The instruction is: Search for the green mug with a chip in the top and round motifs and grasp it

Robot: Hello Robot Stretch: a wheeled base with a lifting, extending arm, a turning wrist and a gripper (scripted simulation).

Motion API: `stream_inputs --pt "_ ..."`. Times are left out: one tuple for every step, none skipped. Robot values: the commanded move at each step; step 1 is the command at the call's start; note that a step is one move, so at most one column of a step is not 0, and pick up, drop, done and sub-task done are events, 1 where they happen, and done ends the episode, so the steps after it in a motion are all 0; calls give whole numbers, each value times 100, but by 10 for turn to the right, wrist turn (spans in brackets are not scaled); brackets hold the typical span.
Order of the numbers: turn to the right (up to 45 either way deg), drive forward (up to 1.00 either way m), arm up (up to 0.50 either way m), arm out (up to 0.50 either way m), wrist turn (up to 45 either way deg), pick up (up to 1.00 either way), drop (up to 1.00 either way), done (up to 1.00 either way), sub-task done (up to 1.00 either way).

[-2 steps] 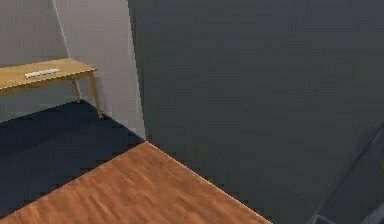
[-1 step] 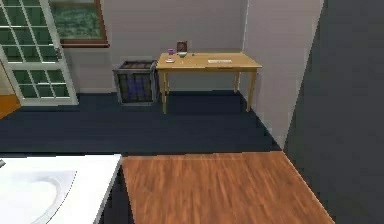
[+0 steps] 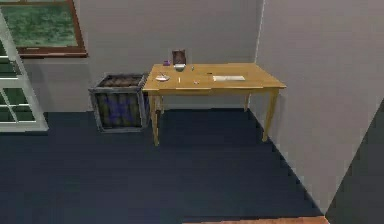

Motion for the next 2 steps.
stream_inputs --pt "-450 0 0 0 0 0 0 0 0" --pt "-60 0 0 0 0 0 0 0 0"
